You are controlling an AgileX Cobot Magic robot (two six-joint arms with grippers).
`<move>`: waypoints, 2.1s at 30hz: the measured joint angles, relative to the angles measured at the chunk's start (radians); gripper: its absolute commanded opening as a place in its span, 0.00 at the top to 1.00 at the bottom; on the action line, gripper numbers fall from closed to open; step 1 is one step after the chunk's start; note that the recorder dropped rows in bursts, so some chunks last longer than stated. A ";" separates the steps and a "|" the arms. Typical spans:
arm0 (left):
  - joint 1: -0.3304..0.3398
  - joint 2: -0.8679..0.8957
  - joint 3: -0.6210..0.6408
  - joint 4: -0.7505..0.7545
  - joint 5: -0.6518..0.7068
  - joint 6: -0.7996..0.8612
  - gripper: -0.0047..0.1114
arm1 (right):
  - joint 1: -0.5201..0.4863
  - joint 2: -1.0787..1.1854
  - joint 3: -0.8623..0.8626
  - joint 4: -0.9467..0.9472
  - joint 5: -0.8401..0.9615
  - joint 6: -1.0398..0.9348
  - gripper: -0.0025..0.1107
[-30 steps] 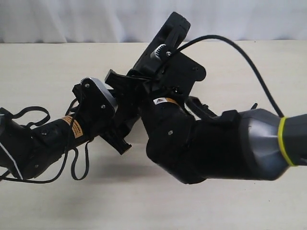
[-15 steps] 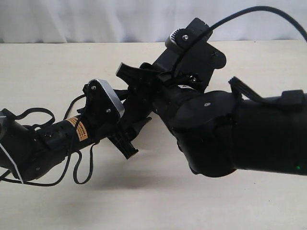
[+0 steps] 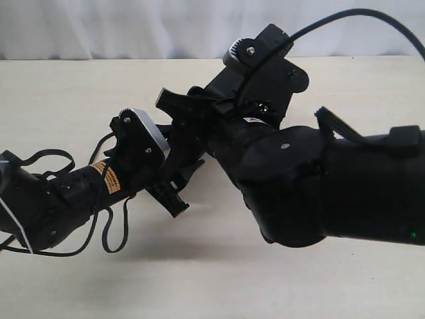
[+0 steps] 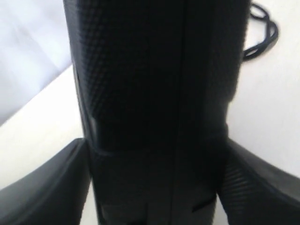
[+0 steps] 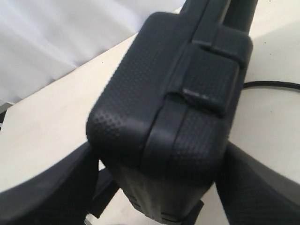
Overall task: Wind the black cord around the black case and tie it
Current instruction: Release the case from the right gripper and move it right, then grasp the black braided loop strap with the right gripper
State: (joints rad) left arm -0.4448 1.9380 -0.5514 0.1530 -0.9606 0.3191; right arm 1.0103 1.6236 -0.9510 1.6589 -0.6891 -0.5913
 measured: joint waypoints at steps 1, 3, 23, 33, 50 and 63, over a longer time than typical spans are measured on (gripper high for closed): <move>0.002 0.000 0.000 -0.015 0.020 0.002 0.96 | 0.002 -0.003 -0.003 -0.013 -0.005 0.000 0.24; 0.004 0.007 0.000 -0.042 0.058 0.002 0.96 | 0.002 -0.012 -0.009 -0.028 -0.005 0.000 0.14; 0.003 0.012 0.000 -0.126 0.077 0.001 0.96 | -0.316 -0.448 0.166 0.090 -0.013 -0.825 0.40; 0.003 0.012 0.000 -0.237 0.075 -0.001 0.96 | -0.583 -0.404 0.239 0.093 0.095 -0.830 0.94; 0.003 0.012 0.000 -0.258 0.071 -0.001 0.96 | -0.600 -0.125 0.246 0.093 0.159 -0.612 0.94; 0.003 0.012 0.000 -0.285 0.068 -0.001 0.96 | -0.600 0.069 0.241 0.091 0.315 -0.426 0.44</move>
State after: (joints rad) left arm -0.4415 1.9496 -0.5514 -0.1318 -0.8930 0.3183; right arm 0.4102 1.6929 -0.7104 1.7499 -0.3746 -1.0170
